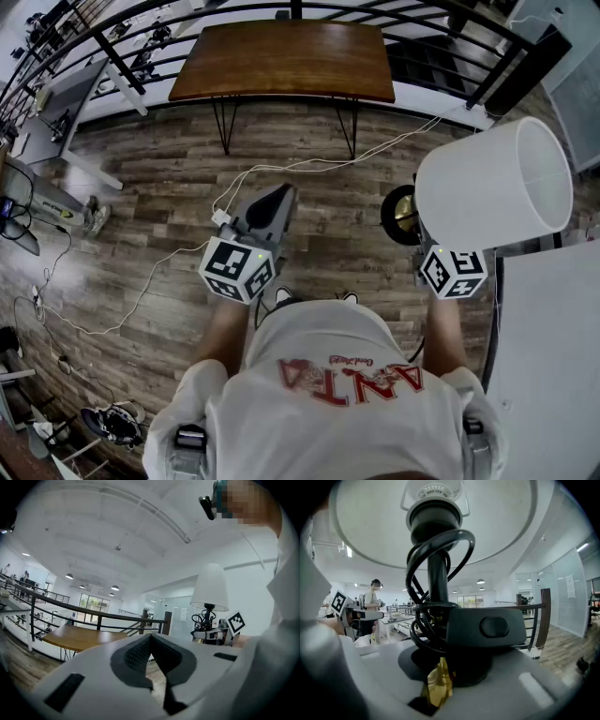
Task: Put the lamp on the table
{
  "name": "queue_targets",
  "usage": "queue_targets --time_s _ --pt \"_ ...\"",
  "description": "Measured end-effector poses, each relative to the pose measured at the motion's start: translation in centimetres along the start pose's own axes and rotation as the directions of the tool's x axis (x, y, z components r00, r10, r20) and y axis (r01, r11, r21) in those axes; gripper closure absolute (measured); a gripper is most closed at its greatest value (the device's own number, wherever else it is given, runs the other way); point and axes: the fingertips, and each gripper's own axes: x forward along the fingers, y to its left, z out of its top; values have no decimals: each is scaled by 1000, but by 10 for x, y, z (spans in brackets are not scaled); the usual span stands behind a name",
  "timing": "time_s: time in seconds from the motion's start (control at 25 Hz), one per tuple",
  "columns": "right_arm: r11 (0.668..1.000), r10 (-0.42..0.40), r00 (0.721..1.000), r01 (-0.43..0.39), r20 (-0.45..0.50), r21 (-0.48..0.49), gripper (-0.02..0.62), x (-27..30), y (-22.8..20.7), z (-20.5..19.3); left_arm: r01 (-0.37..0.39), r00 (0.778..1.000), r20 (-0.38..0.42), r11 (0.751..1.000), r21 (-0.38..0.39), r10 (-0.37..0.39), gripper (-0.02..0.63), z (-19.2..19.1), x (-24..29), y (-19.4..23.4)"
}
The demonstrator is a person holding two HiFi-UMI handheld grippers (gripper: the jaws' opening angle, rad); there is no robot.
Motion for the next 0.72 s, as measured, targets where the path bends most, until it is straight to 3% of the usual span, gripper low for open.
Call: queue_targets --time_s 0.72 --pt "1000 13 1000 -13 9 -15 531 5 17 10 1 1000 4 1000 -5 -1 597 7 -10 13"
